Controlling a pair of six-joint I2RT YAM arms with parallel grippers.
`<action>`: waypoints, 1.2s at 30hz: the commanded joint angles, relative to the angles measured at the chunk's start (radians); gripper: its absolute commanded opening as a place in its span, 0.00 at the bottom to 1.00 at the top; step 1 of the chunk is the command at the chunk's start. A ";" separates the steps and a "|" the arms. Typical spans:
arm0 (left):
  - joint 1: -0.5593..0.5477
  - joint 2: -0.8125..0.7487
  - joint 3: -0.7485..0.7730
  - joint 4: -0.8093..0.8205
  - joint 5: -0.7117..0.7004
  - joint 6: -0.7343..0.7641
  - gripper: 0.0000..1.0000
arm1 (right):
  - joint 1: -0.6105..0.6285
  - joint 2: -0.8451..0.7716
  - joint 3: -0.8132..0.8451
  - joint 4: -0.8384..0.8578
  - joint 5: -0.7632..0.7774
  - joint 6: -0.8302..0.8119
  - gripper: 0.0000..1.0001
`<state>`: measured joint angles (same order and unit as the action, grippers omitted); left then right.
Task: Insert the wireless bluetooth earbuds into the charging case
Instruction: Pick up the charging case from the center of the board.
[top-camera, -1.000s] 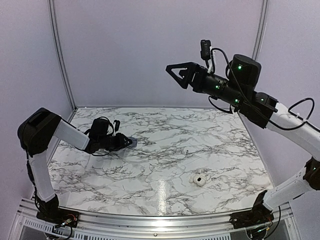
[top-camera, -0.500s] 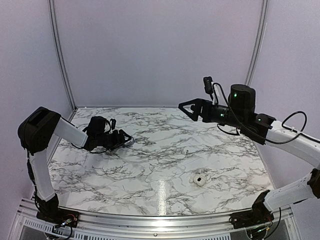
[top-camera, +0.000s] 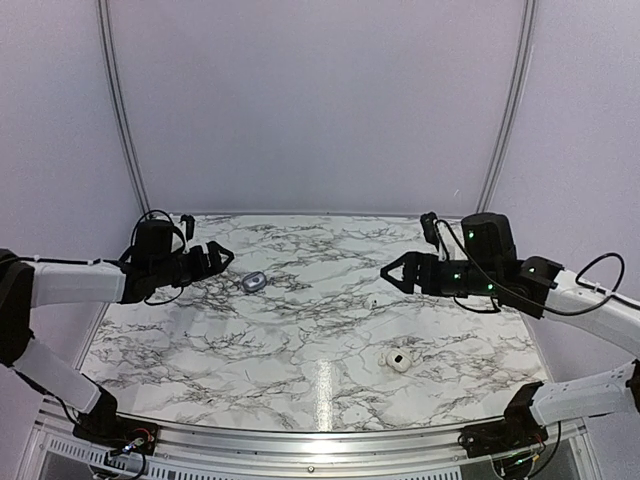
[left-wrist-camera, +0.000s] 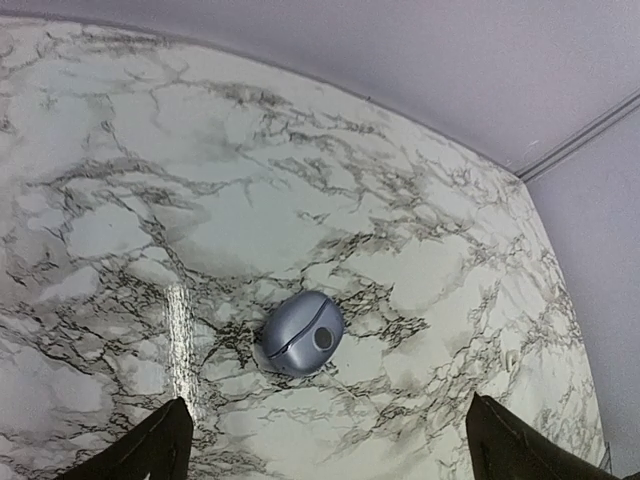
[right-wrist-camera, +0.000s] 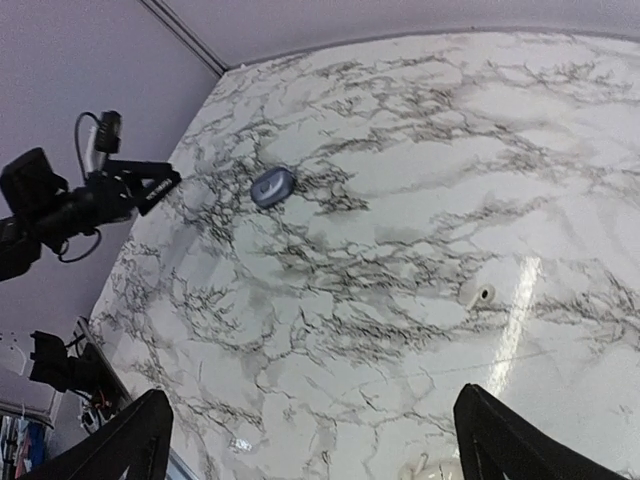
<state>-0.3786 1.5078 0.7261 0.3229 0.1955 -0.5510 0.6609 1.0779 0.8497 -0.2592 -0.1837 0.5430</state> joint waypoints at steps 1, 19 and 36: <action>-0.001 -0.188 -0.075 -0.047 -0.088 0.037 0.99 | -0.009 -0.033 -0.095 -0.138 0.065 0.108 0.95; -0.236 -0.386 -0.173 -0.041 -0.073 0.236 0.99 | 0.146 0.026 -0.223 -0.247 0.259 -0.059 0.77; -0.255 -0.398 -0.209 0.044 0.064 0.231 0.99 | 0.166 0.165 -0.293 -0.120 0.208 -0.106 0.63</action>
<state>-0.6277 1.1126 0.5255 0.3141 0.2089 -0.3241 0.8165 1.2247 0.5358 -0.4210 0.0246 0.4538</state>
